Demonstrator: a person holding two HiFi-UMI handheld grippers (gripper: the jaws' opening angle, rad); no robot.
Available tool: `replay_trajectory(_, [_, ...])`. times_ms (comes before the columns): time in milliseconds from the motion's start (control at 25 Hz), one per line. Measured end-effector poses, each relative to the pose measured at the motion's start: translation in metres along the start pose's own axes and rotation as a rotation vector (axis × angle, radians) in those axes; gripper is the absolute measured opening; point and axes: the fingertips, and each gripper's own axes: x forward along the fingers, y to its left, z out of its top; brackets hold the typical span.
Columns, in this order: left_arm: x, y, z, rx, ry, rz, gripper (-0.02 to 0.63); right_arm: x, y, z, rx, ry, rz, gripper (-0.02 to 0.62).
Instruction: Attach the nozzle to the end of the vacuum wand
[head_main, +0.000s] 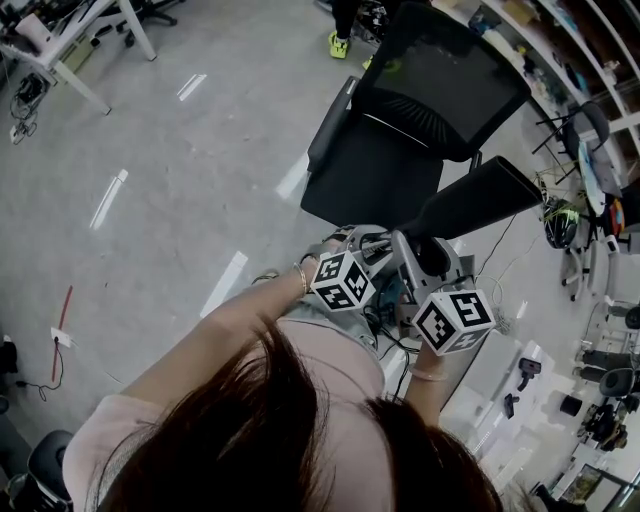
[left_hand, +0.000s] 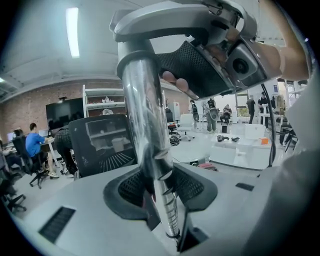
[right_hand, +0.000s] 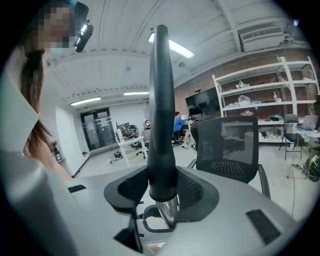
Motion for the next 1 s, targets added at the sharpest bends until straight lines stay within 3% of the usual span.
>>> replay_trajectory(240, [-0.005, 0.002, -0.002, 0.014, 0.007, 0.016, 0.158, 0.000, 0.005, 0.000, 0.012, -0.030, -0.083, 0.178])
replay_trajectory(640, [-0.040, -0.005, -0.007, 0.027, -0.025, -0.014, 0.160, -0.004, 0.043, -0.003, 0.016, -0.090, -0.142, 0.178])
replay_trajectory(1000, [-0.065, -0.001, -0.003, 0.044, -0.034, -0.018, 0.160, -0.005, 0.071, 0.005, -0.016, -0.085, -0.211, 0.178])
